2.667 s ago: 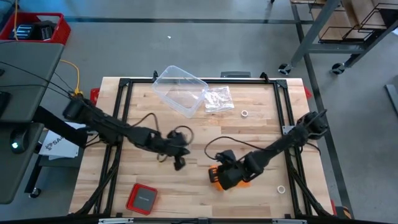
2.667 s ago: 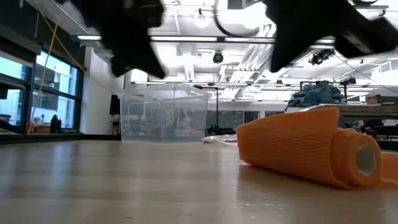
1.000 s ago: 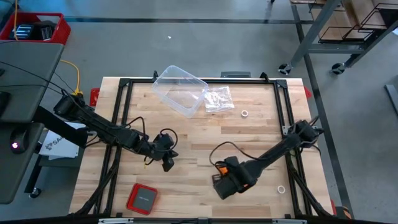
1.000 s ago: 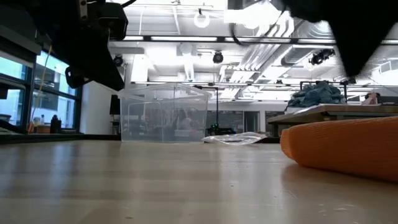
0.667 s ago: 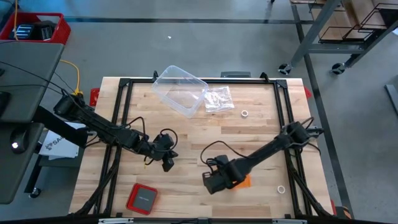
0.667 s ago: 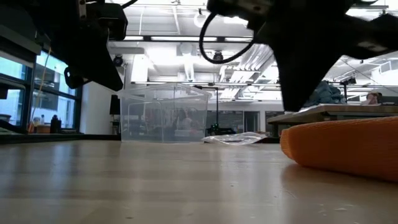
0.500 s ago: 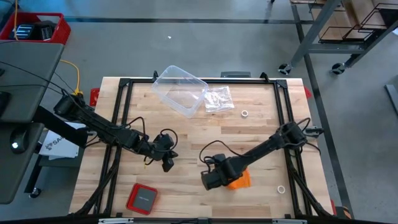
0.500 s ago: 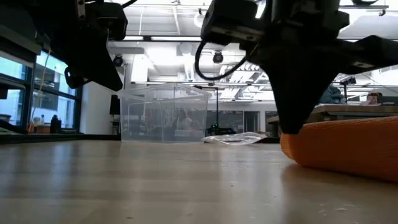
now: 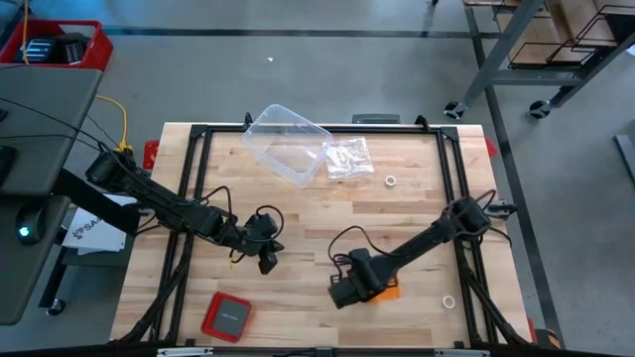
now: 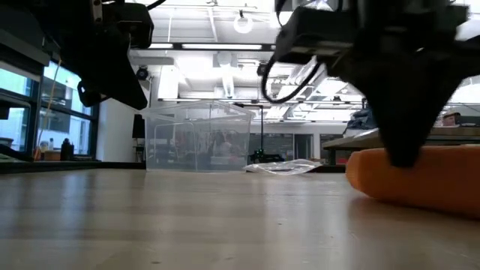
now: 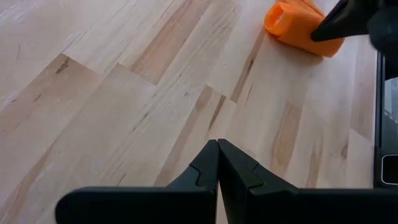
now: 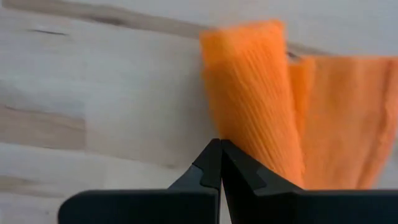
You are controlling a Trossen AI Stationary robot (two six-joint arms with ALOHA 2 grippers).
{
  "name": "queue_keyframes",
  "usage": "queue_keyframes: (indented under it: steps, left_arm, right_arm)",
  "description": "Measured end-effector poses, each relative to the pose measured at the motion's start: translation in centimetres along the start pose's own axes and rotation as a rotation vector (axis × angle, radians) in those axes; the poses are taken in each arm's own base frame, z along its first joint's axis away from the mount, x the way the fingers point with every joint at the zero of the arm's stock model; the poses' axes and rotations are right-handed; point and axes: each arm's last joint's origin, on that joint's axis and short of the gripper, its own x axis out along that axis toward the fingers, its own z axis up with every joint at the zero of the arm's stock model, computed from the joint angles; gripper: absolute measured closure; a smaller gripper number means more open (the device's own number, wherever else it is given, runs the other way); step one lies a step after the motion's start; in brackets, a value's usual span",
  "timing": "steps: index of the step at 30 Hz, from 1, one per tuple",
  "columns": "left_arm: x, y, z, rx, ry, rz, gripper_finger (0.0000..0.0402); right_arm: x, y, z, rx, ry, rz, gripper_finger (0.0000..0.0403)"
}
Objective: Roll bandage
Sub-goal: Roll the orange bandage
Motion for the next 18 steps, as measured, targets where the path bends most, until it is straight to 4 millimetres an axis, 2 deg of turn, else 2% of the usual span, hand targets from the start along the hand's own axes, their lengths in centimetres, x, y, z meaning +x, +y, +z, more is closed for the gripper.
queue_keyframes:
  steps: [12,18]
  left_arm:
    - [0.0,0.0,0.0,0.001,-0.008,0.007,0.0401]
    - [0.0,0.1,0.1,0.0,-0.018,0.016,0.0401]
  right_arm:
    - [-0.4,-3.0,-3.2,0.142,-0.08,-0.121,0.0403]
    - [-1.4,-4.4,-3.0,0.134,-0.085,-0.236,0.0403]
